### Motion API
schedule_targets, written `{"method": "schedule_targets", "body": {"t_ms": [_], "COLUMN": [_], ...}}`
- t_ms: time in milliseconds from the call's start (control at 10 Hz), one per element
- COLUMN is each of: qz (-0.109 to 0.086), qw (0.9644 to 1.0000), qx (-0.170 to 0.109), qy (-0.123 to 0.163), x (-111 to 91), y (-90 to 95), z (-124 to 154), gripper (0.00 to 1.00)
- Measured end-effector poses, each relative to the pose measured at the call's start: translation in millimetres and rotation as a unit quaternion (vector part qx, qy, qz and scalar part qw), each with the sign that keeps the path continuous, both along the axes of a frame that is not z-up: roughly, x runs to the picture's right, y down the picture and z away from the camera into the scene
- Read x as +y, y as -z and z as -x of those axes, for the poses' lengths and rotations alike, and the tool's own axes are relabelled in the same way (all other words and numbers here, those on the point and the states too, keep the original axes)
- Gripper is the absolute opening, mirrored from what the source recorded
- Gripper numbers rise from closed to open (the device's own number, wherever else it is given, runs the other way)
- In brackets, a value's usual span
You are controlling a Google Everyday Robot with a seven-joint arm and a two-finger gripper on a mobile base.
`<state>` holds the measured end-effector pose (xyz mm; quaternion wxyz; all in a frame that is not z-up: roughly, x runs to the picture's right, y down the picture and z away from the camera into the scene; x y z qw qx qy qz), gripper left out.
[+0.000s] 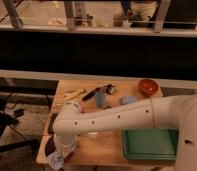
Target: Wipe purple bowl with towel
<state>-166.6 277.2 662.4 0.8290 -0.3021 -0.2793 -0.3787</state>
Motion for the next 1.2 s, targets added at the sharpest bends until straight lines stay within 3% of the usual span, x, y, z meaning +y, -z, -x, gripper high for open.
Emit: {"method": "schedule_targets", "body": {"t_ms": [300,700,1200], "qz": [-0.012,-0.024,-0.027], "qw": [0.9999,0.9997,0.9995], "qx": [-0.001,-0.001,-0.011], "qy": [0.011,0.002,-0.008], "x": [-14,-35,-39], "y": [-8.1,-36.3,-63.4], "z": [7,1,11], "gripper": [0.11,0.11,0.11]}}
